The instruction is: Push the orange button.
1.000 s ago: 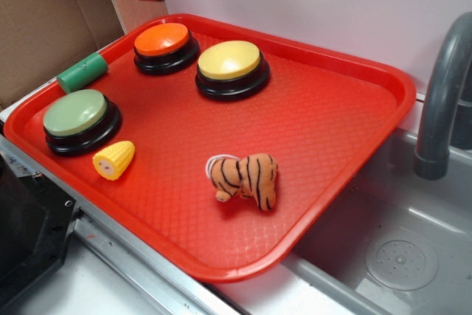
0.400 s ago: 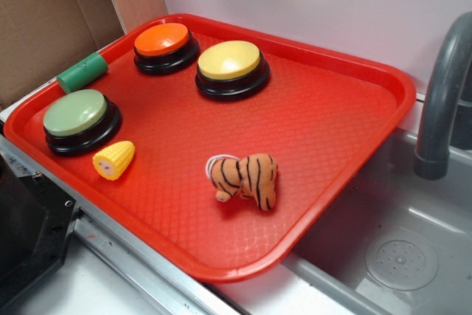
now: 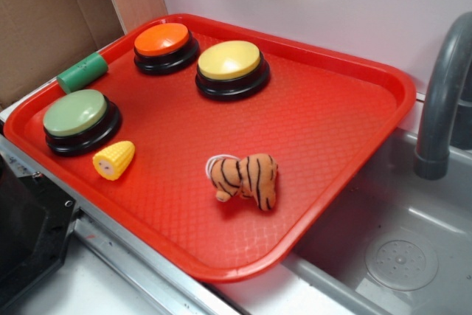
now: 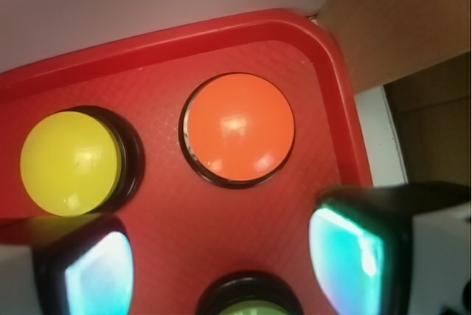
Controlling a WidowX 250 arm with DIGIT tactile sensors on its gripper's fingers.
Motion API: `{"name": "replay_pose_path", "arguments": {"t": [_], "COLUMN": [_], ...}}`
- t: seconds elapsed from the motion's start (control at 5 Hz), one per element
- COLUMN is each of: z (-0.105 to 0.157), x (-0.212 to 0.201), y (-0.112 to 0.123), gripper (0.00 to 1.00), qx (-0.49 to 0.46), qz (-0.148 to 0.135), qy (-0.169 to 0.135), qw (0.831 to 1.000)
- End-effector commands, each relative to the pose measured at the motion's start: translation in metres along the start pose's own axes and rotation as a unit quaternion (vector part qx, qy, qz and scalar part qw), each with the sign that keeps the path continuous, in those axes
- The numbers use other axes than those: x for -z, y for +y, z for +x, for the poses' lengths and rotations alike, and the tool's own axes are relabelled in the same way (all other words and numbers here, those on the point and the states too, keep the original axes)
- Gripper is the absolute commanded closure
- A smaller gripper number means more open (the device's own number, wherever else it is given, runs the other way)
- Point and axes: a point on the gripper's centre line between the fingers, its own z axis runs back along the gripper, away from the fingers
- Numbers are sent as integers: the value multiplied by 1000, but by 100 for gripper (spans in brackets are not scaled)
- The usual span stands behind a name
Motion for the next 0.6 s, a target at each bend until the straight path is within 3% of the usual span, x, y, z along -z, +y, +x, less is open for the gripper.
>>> {"name": "replay_pose_path", "arguments": {"t": [0.0,0.4], "z": [1,0], "x": [-27,-26], "y": [-9,-17], "gripper": [0,0], "qx": [12,11], "qz": [2,18], "qy": [-36,-32], "qw": [999,999]}}
